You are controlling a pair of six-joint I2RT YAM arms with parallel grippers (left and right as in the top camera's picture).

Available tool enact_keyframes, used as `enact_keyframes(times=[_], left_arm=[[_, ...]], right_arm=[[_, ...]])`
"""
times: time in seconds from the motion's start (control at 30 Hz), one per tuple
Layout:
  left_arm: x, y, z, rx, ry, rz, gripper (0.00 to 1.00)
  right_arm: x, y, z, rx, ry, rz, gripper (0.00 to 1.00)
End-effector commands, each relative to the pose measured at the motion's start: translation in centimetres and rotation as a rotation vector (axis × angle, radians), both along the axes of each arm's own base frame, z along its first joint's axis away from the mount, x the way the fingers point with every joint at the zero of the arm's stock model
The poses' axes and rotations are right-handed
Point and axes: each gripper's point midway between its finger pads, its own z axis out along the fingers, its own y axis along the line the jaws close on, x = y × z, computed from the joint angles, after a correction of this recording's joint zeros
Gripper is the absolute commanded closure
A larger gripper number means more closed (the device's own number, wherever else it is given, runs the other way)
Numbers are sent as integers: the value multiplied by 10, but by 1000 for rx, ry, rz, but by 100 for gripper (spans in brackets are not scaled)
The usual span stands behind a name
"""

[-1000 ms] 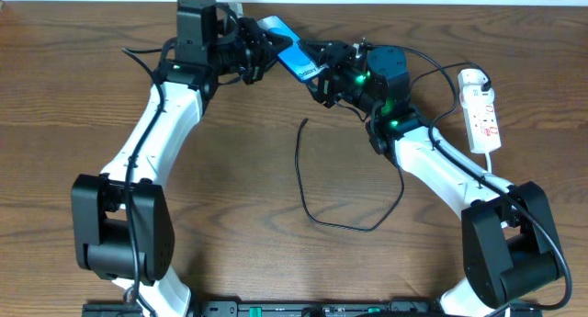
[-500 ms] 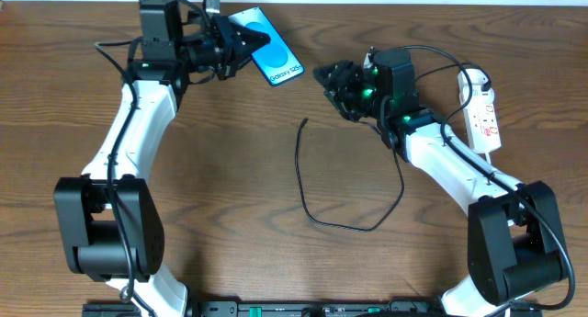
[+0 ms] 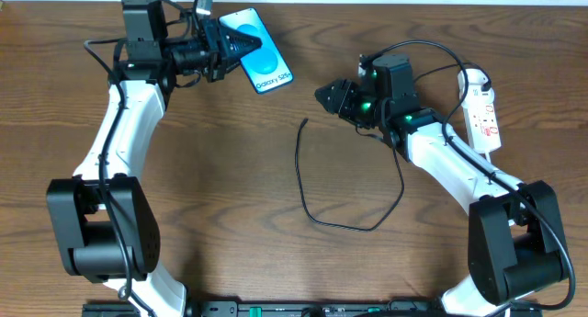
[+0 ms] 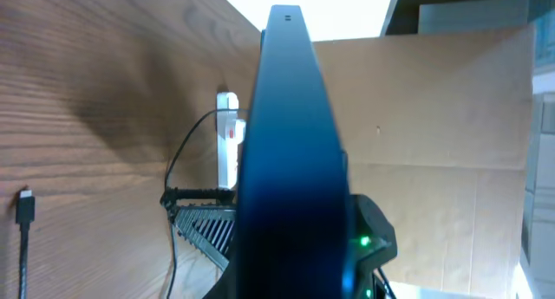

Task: Plug charger to phone and switch on socket
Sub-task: 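Lower the right gripper onto the black cable's USB-C plug and grasp it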

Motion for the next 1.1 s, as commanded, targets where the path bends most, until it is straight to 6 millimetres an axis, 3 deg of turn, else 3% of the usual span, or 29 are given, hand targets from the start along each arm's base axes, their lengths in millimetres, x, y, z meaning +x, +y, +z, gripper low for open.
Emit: enact_keyframes(times=[0.0,0.27,0.43,0.57,0.7,1.07], left_arm=[[-11,3,7,-13,-71,-53,93],[-20,0,8,-28,-127,-116,92],[-21,0,7,-33,-125,-122,93],[-21,0,7,-34,-119,-122,93],[-21,0,6,-34,-114,-122,93],[-20,0,5,-27,-112,-112,93]], right_arm=[[-7,10,4,-39,-69,104,44],[-16,19,10,-94,-49,183,52],[-5,19,30,-184,-37,244,53],[5,24,34,-218,5,280,56],[11,32,19,-233,72,302,60],[-2,49,-60,-214,322,278,63]])
